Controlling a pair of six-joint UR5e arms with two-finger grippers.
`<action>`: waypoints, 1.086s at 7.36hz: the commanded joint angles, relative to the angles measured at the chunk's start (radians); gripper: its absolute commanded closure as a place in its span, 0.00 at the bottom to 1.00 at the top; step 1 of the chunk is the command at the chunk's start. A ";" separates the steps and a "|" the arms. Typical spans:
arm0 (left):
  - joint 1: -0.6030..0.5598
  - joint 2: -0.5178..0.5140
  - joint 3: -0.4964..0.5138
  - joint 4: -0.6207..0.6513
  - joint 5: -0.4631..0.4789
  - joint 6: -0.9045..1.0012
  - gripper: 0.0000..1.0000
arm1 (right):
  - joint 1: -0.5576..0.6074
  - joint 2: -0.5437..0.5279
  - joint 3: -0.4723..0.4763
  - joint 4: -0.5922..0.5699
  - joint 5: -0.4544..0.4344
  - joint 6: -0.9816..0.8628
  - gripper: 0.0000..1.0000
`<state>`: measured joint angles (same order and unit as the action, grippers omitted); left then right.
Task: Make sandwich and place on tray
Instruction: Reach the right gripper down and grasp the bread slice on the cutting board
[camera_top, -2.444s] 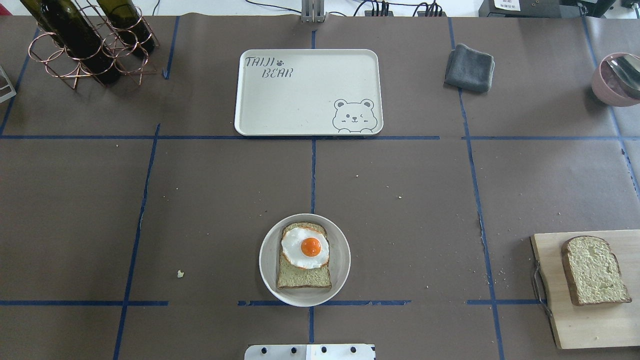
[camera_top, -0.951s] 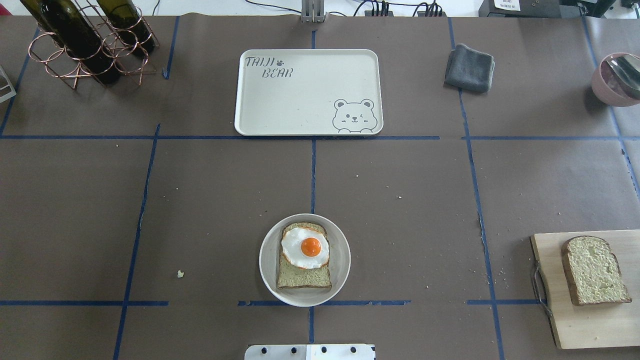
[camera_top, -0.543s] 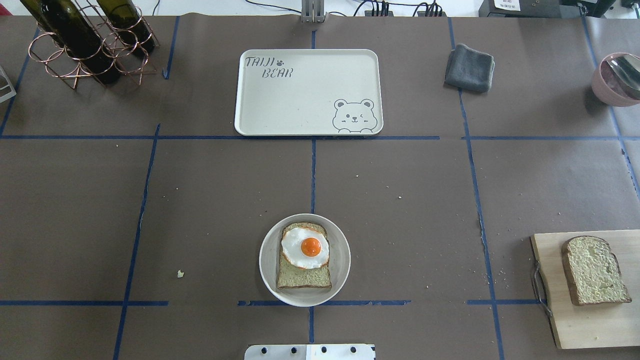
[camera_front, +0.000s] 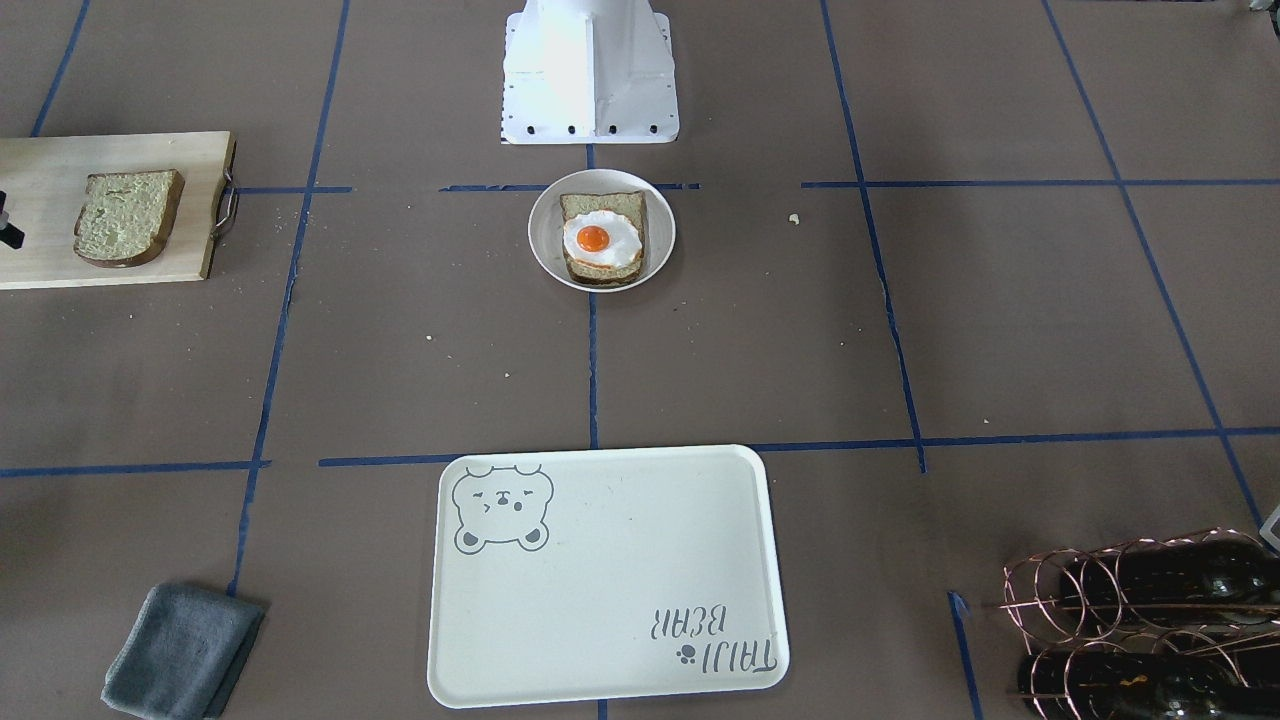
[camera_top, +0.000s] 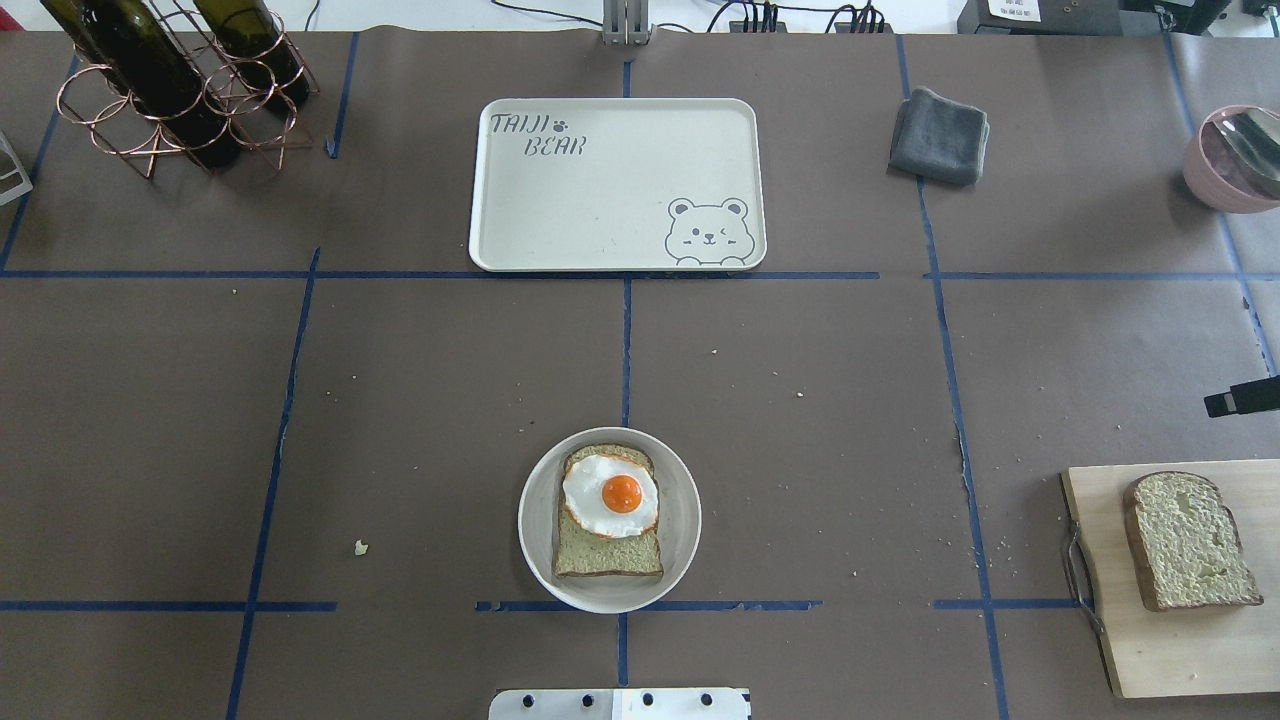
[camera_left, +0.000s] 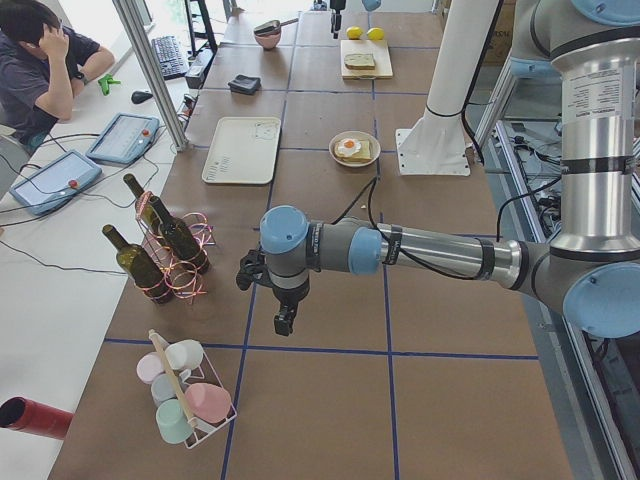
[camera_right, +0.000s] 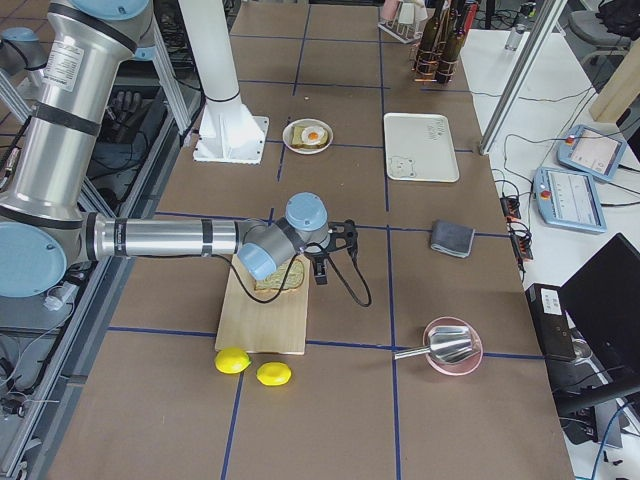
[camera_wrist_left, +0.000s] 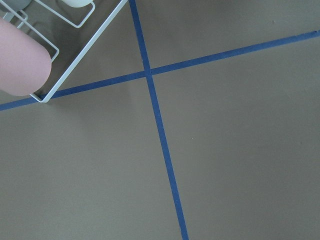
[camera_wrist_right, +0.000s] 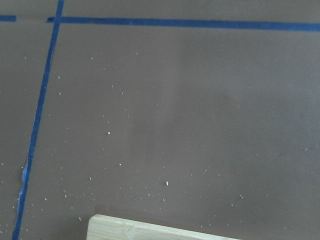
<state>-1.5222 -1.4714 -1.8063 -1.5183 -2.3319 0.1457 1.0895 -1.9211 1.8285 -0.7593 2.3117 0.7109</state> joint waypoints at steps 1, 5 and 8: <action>0.000 -0.004 0.001 0.000 0.000 0.000 0.00 | -0.097 -0.036 -0.107 0.257 -0.066 0.119 0.14; 0.000 -0.006 -0.001 0.000 0.000 0.000 0.00 | -0.171 -0.061 -0.129 0.273 -0.103 0.134 0.32; 0.000 -0.007 -0.001 0.000 0.000 0.000 0.00 | -0.194 -0.067 -0.129 0.273 -0.104 0.134 0.31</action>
<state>-1.5217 -1.4777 -1.8070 -1.5187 -2.3316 0.1457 0.9049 -1.9859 1.6997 -0.4864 2.2078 0.8452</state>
